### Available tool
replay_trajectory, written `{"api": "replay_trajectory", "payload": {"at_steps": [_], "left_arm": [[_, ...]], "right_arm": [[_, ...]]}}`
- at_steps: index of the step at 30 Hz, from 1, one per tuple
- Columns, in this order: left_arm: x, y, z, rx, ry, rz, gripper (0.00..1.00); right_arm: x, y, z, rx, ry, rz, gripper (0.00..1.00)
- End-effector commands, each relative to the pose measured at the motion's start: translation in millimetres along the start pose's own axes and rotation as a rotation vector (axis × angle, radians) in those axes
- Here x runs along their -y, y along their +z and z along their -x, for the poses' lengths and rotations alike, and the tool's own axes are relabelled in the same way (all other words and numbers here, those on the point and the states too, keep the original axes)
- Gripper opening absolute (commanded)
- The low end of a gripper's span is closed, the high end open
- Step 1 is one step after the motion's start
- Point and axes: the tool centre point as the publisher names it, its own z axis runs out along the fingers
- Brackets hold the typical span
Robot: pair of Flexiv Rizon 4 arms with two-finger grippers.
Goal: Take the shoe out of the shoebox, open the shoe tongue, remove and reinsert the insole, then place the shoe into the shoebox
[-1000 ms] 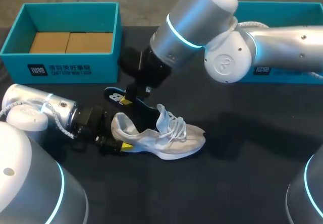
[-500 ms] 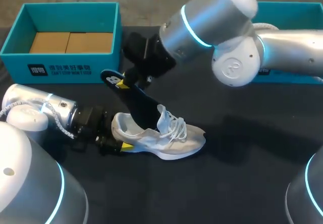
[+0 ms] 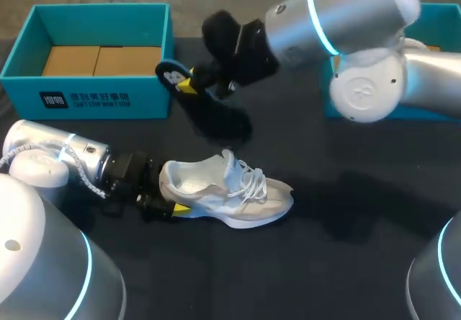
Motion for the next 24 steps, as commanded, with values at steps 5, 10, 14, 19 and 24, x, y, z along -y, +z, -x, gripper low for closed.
{"api": "replay_trajectory", "payload": {"at_steps": [5,10,14,19,24], "left_arm": [[1,1,-0.6,0.002,0.000,0.002,0.00],[1,1,-0.6,0.002,0.000,0.002,0.00],[1,1,-0.6,0.002,0.000,0.002,0.00],[1,1,-0.6,0.002,0.000,0.002,0.00],[1,1,-0.6,0.002,0.000,0.002,0.00]], "right_arm": [[-4.7,-14,-2.7,0.013,0.013,-0.001,0.00],[-4.7,-14,-2.7,0.013,0.013,-0.001,0.00],[-4.7,-14,-2.7,0.013,0.013,-0.001,0.00],[-21.7,-31,-0.2,0.052,0.077,0.076,0.00],[-44.1,-61,3.3,0.098,0.188,0.160,0.00]]}}
